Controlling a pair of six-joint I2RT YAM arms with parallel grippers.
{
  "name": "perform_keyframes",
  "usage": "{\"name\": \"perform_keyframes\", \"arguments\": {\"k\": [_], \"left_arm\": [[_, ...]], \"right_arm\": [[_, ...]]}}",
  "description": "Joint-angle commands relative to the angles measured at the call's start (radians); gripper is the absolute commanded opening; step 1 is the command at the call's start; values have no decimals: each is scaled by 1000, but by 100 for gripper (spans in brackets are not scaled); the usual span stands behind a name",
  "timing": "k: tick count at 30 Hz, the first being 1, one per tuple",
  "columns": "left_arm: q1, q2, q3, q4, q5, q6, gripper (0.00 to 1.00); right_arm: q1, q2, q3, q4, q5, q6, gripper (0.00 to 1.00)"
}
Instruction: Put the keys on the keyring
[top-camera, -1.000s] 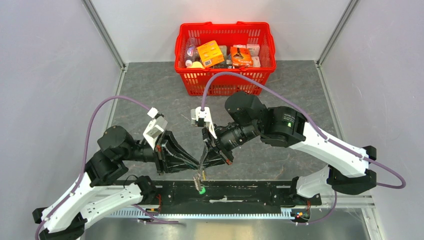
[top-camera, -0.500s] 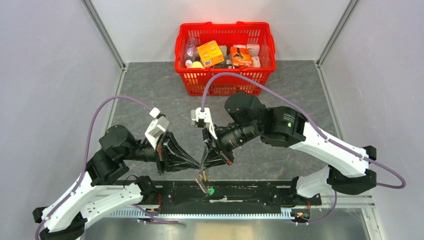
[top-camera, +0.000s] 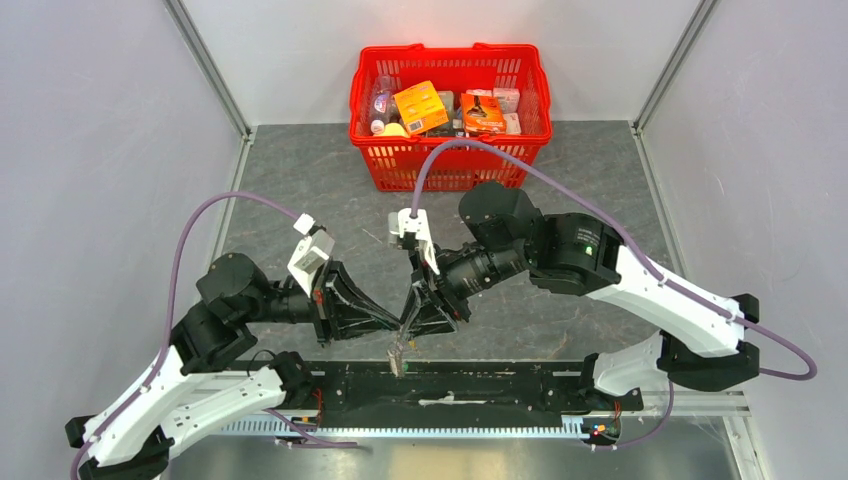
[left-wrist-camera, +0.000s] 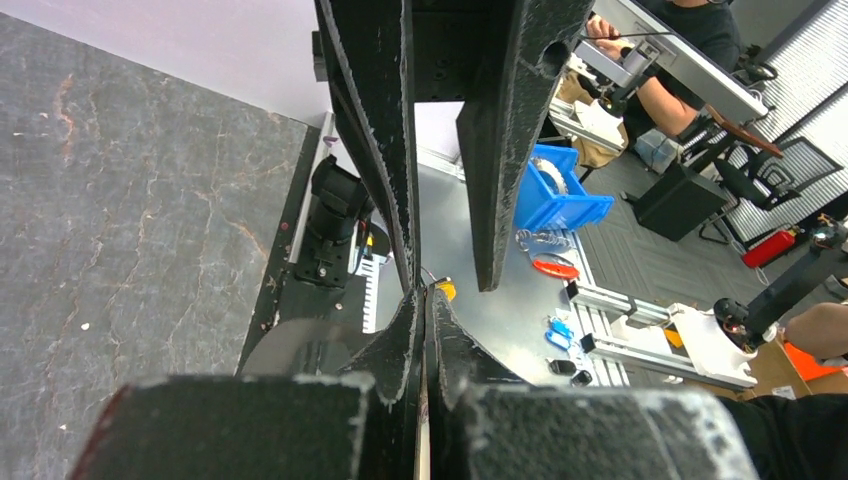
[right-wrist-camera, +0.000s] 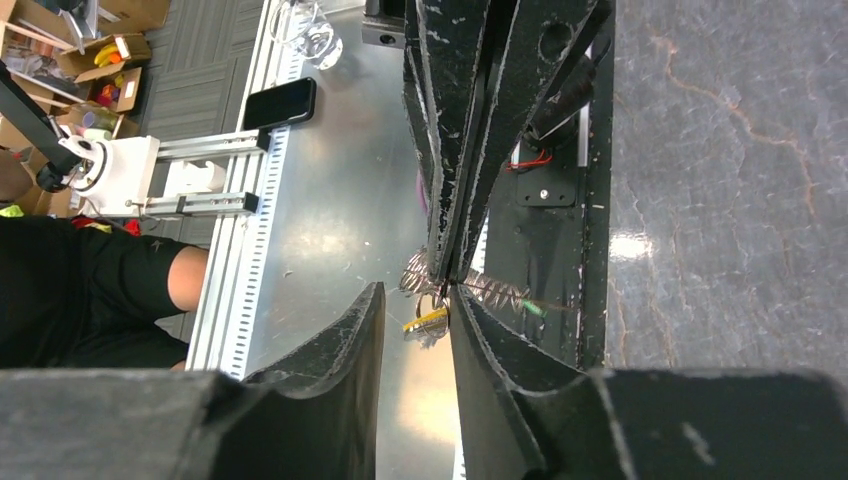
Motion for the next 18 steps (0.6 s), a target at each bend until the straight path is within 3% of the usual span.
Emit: {"name": "perform_keyframes", "arguments": {"k": [1,18], "left_arm": [[1,3,-2,31,-39,31,2],[1,-38,-8,74,-63,17,2]], "right_arm": [[0,-52,2,86,17,15,39],[0,-155,-145,191,124,55,42]]}}
